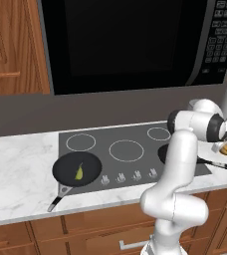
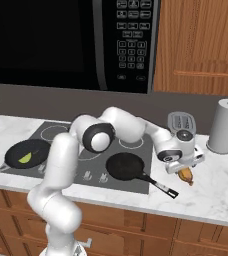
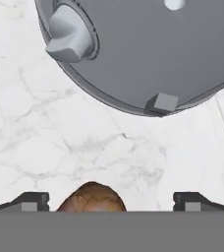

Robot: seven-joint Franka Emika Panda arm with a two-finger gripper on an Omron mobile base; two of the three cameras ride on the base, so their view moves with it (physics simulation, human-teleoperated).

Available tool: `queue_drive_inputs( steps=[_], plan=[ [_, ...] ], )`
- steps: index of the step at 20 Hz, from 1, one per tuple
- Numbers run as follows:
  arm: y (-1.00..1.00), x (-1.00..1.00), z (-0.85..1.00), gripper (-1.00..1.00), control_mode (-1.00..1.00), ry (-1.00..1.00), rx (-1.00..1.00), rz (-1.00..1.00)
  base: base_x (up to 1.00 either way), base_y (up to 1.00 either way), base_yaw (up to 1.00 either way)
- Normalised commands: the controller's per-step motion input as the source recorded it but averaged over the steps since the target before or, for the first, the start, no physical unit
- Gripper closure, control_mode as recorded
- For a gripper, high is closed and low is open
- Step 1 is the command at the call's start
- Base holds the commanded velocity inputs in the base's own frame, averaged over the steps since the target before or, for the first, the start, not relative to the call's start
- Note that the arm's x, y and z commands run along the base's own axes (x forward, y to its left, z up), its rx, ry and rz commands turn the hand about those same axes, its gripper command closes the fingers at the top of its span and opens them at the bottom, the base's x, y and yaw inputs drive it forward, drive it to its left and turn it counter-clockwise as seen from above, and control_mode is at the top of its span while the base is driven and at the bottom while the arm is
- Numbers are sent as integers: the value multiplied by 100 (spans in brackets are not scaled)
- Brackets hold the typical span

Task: Place both pans onto different burners. Then place the lemon wedge and the chicken drumstick on different pans.

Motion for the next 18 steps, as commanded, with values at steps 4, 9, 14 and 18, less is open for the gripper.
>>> queue_drive_inputs(
  steps=[4, 9, 14, 18],
  plan=[
    [0, 18, -30, 100, -100, 0, 0, 0, 0, 0, 0],
    [0, 4, -23, 100, -100, 0, 0, 0, 0, 0, 0],
    [0, 1, -15, 100, -100, 0, 2, 0, 0, 0, 0],
    [0, -2, 4, 100, -100, -1, 1, 0, 0, 0, 0]
  ],
)
